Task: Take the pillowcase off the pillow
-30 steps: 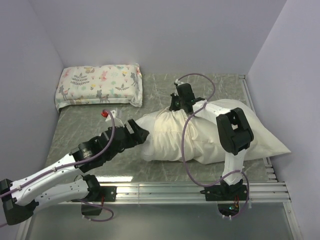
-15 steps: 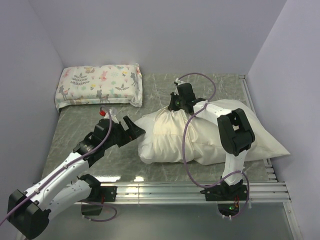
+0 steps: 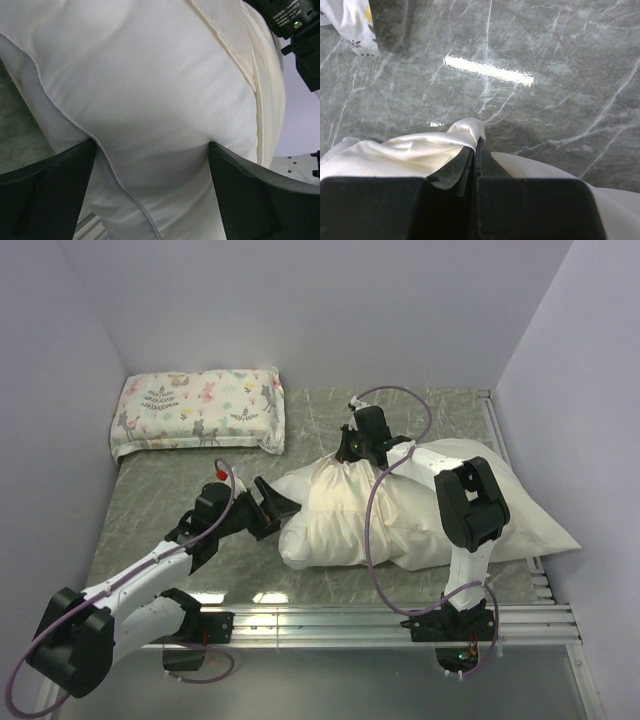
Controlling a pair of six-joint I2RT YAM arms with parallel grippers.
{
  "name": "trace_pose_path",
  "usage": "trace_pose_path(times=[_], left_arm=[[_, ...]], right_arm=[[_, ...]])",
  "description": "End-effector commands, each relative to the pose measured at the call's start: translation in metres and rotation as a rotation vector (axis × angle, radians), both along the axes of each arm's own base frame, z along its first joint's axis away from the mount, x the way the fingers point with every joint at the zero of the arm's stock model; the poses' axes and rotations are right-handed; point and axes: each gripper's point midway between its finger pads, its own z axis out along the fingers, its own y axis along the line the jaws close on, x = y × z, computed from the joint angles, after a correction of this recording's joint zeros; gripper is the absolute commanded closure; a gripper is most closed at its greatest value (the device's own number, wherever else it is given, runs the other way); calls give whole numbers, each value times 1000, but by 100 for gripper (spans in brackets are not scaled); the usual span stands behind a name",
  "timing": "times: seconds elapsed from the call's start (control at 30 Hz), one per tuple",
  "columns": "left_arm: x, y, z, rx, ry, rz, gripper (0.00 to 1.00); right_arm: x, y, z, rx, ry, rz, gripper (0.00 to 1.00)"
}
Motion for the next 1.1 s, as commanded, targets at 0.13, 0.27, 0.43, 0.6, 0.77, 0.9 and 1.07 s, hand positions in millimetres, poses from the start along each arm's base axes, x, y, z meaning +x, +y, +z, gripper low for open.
trace_pose_path(times=[0.13, 0.27, 0.43, 0.6, 0.77, 0.9, 1.07], left_arm=[[29, -27, 44, -167, -107, -34, 5], [51, -41, 53, -184, -125, -56, 56], [85, -27, 77, -108, -185, 32, 100], [113, 61, 98, 67, -218, 334, 100], [109, 151, 95, 106, -204, 554, 100], [103, 169, 76, 152, -179, 586, 100], [99, 162, 64, 143, -174, 567, 100]], right_arm=[[-4, 4, 1, 3, 6, 11, 100], [-5, 10, 6, -1, 3, 30, 100], [-2, 7, 18, -9, -21, 19, 100], [2, -20, 18, -89, -36, -70, 100], [7, -48, 22, -57, -27, -151, 100], [10, -43, 35, -38, -34, -128, 97], [-11, -7, 77, -58, -104, -39, 60]])
